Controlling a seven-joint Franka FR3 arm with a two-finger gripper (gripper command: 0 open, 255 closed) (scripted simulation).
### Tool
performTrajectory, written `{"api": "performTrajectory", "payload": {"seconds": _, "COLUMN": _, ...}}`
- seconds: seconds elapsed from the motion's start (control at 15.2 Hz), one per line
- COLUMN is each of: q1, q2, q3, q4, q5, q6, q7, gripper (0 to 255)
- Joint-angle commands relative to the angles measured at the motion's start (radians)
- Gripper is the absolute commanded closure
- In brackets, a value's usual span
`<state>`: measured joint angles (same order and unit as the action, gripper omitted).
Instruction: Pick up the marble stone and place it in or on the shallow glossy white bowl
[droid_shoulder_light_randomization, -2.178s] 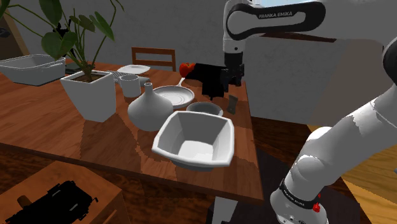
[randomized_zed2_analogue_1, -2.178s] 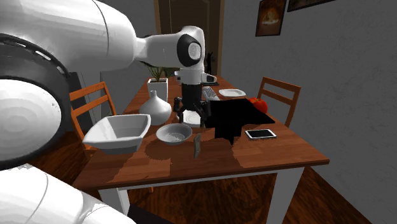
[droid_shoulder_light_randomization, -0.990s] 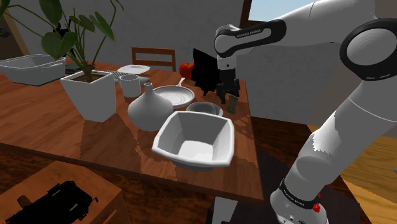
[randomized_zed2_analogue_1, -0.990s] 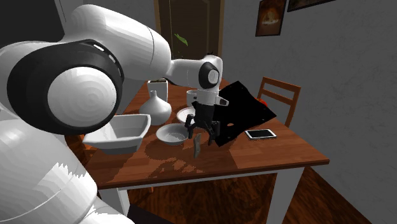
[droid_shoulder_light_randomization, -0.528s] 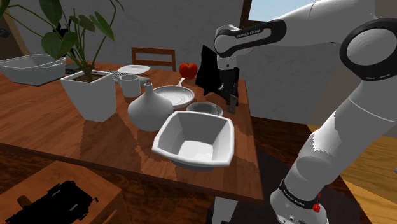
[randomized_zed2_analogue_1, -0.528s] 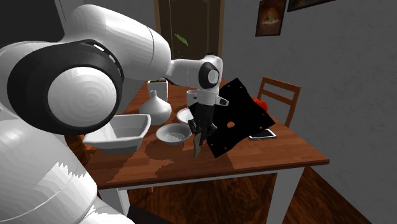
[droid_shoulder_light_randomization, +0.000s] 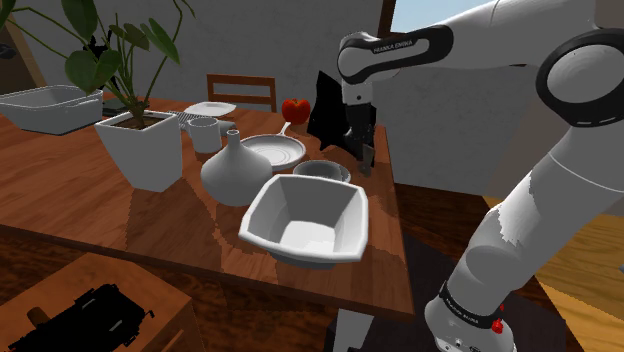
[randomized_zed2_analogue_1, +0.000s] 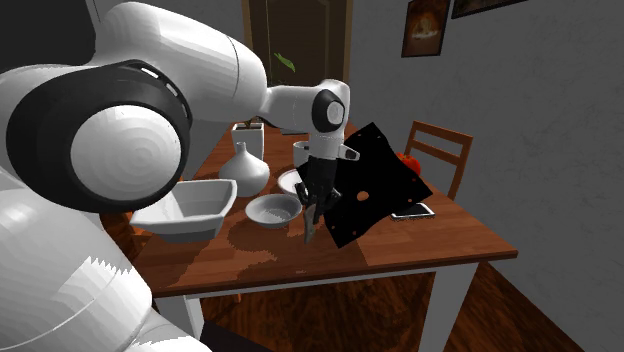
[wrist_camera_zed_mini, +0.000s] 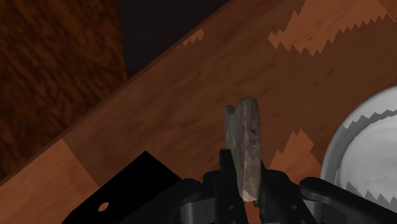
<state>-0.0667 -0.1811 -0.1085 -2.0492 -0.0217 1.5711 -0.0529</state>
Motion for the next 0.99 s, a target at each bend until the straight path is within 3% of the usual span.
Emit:
{"api": "performTrajectory", "payload": {"seconds": 0.0, "q1": 0.0, "q2": 0.0, "q3": 0.0, "q4": 0.027, "q5": 0.0, "q6": -0.027, "q7": -0.001, "gripper": 255}}
{"api": "performTrajectory", "payload": {"seconds": 0.92, "q1": 0.001, "q2": 0.008, "q3": 0.002, "q4": 0.224, "q5": 0.001, "q6": -0.216, "q7": -0.002, "gripper": 255}}
